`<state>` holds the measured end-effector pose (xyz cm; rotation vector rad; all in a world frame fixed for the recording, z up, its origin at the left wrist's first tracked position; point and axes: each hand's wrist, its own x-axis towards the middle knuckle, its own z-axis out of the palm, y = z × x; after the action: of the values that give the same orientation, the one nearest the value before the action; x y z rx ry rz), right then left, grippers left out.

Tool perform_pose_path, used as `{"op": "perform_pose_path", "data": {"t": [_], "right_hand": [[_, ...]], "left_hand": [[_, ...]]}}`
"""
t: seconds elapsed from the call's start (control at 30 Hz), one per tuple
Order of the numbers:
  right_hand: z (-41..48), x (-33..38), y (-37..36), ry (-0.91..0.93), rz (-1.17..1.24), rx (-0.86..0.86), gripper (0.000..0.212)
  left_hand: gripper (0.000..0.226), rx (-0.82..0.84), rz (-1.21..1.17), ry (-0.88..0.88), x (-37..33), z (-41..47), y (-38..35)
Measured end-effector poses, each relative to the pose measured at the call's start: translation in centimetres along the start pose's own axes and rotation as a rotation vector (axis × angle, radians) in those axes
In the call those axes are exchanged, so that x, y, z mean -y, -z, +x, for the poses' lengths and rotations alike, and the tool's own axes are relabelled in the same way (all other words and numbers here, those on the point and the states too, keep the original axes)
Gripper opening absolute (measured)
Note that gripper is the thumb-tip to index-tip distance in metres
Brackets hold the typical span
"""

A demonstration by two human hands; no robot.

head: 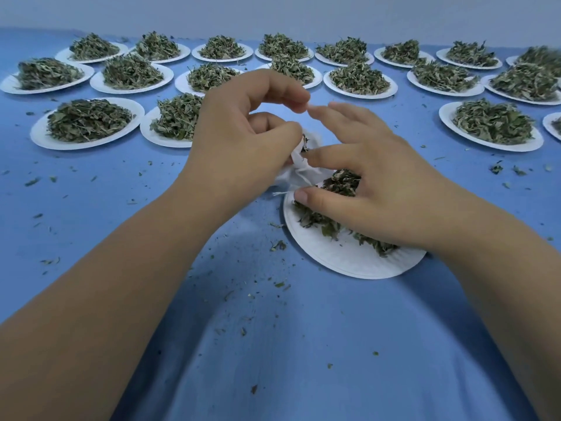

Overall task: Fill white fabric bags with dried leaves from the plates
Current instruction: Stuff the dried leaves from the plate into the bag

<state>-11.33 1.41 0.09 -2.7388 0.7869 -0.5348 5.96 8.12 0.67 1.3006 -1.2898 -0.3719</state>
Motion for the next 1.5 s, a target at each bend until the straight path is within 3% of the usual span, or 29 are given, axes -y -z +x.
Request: {"op": "perform_pose_path", "data": {"t": [0.13,0.23,0.37,0.47,0.57,0.63,0.73,0.8,0.97,1.03,1.13,1.2,1.37,1.5], "right_hand": [[-0.4,0.1,0.6,-0.001,0.135,-0.204,0.019],[-0.3,0.6,0.5,0.044,0.066,-0.079,0.009],[0.3,1.1,0.1,0.063,0.067,-0.021,0.021],[0.2,0.3,0.4,-0.006,0.085,-0.097,0.023],[0.1,0.0,0.4,-0.04,0.178,-0.122,0.032],[0.1,0.3,0.3,-0.057,0.279,-0.108,0.033],[0.0,0.7,0.2,-0.055,0.349,-0.045,0.035],[-0.1,0.8,0.2,-0.05,0.379,-0.013,0.033],[-0.6,1.1,0.8,-0.014,0.425,-0.209,0.016],[-0.4,1.1,1.0,-0.009,0.335,-0.19,0.015],[0.0,1.0,0.6,-0.012,0.135,-0.021,0.053],[0.1,1.0,0.6,-0.011,0.097,0.004,0.067],[-0.6,0.6,1.3,-0.044,0.275,-0.148,0.04],[-0.1,0.6,0.7,-0.027,0.134,0.09,0.067]], "left_hand": [[0.032,0.007,0.006,0.005,0.0,0.1,0.2],[0.03,0.041,-0.048,0.003,-0.3,-0.4,0.0],[0.024,0.095,-0.076,-0.056,-0.8,-0.7,-0.1],[0.054,0.244,0.187,-0.162,-0.2,-0.1,1.4],[0.096,0.514,0.378,-0.063,0.6,0.2,2.3],[0.104,0.548,0.386,0.022,1.1,0.2,1.9],[0.098,0.462,0.325,0.096,1.7,0.3,1.6],[0.082,0.413,0.418,0.075,1.9,0.5,1.8],[0.037,0.339,0.486,0.03,2.2,0.7,1.6],[0.028,0.324,0.478,0.006,2.2,0.7,1.5],[0.022,0.329,0.419,-0.041,1.9,0.4,1.2],[0.028,0.347,0.435,-0.084,1.8,0.2,0.8],[0.023,0.249,0.46,-0.073,1.9,0.4,0.8],[0.031,0.285,0.416,-0.109,1.6,0.0,0.2]]}}
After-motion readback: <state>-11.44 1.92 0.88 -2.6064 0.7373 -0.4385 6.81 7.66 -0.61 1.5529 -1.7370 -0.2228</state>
